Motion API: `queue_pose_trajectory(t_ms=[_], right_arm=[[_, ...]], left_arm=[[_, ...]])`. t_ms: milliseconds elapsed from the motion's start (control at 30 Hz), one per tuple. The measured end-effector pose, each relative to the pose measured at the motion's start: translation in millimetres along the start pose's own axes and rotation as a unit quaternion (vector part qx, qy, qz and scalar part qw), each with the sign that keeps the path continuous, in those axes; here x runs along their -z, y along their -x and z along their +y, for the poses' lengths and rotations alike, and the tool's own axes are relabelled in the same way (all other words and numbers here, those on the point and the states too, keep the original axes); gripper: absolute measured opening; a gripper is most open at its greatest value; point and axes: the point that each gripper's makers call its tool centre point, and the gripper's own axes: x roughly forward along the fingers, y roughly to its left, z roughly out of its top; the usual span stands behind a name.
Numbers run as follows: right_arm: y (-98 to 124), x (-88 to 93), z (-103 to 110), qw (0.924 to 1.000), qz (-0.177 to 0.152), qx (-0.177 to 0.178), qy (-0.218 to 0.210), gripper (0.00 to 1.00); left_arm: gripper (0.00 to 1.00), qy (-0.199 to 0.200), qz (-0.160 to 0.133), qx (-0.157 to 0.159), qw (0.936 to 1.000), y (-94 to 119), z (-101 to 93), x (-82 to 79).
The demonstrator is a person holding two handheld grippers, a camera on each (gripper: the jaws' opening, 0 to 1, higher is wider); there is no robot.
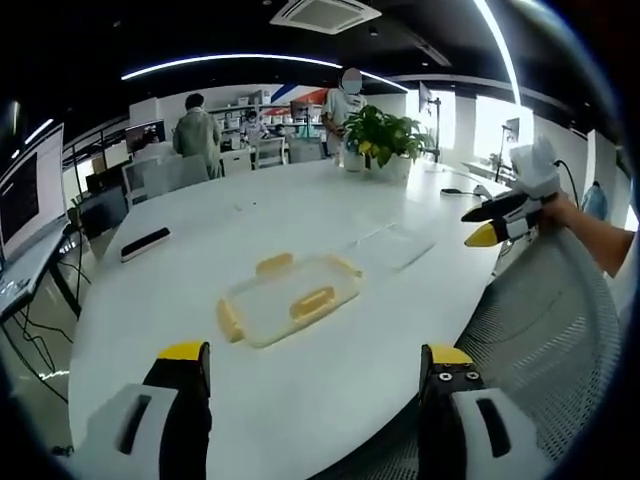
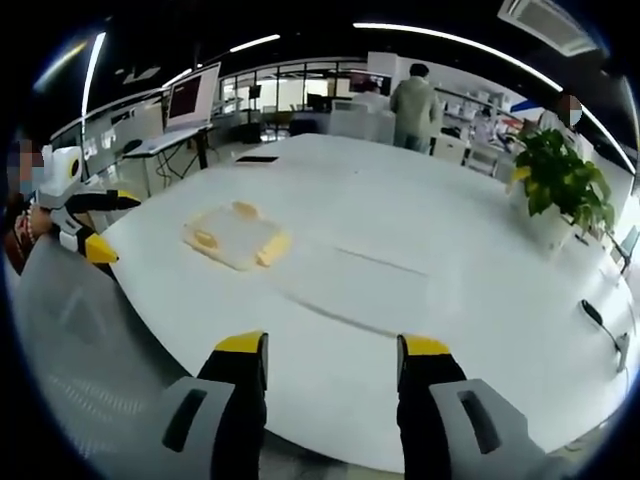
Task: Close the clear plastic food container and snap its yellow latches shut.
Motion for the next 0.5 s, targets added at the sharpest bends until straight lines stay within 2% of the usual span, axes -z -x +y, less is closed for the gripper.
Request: queue_pose_trajectory(t_ms=[100, 200, 267, 300, 400, 500], right_arm=[[0, -1.1, -1, 1.0000, -0.003, 0.002, -0.001, 0.51], [1, -13.1, -4, 0.9991, -0.039, 0.011, -0.007, 0.67], [2, -16.2, -6, 0.9987, -0.049, 0.015, -0.008, 0.79], [2, -15.8, -6, 0.9987, -0.048, 0.016, -0.007, 0.80], [1, -11.6, -6, 0.9993, -0.035, 0.015, -0.005, 0.76], [1, -14.3, -7, 0.9989, -0.043, 0.019, -0.005, 0.82]], left_arm=[[0.82, 0.002, 0.000, 0.000, 1.0000, 0, 0.8, 0.1], [0.82, 0.003, -0.001, -0.001, 1.0000, -1, 1.8, 0.3], [0.82, 0.004, 0.000, 0.000, 1.0000, -1, 2.1, 0.8], [0.82, 0.004, 0.000, 0.001, 1.0000, -1, 2.1, 1.0], [0.82, 0.004, 0.000, 0.000, 1.0000, -2, 3.1, 1.1], [0.82, 0.006, -0.001, -0.001, 1.0000, -2, 4.0, 1.0]])
